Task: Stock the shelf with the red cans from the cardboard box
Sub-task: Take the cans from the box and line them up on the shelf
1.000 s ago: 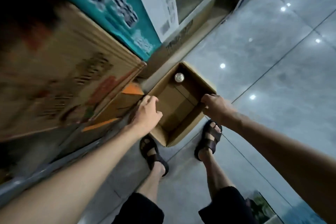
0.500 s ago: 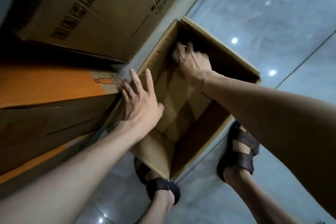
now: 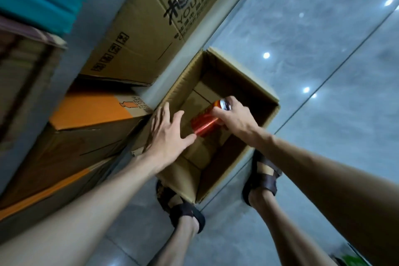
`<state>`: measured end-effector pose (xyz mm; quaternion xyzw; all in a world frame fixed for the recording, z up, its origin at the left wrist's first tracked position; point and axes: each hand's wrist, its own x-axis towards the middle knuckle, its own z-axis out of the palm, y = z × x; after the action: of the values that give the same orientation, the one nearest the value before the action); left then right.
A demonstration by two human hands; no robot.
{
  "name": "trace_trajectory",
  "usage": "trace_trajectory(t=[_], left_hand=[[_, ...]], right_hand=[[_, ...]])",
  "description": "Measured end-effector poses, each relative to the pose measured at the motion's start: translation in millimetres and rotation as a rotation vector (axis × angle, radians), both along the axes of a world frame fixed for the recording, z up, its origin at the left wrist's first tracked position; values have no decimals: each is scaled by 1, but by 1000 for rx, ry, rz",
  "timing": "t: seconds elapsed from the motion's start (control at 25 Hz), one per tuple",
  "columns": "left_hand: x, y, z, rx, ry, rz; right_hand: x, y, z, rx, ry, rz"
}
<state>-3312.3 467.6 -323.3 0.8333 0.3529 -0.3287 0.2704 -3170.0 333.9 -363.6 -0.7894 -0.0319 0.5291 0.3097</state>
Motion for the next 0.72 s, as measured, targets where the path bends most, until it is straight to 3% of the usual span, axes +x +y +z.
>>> trace_trajectory(t=[0.16, 0.28, 0.44, 0.56, 0.72], left_hand=[[11, -18, 100, -331, -61, 114], [23, -22, 195, -449, -154, 265], [37, -9, 337, -694, -186, 463], [37, 3, 447, -866, -189, 507], [20, 7, 552, -971, -341, 542]], right_hand=[[2, -35, 103, 209, 246, -180], [20, -45, 198, 376, 316, -158], [41, -32, 333, 515, 379, -86], [41, -17, 444, 586, 385, -45], [33, -4, 564, 622, 328, 44]])
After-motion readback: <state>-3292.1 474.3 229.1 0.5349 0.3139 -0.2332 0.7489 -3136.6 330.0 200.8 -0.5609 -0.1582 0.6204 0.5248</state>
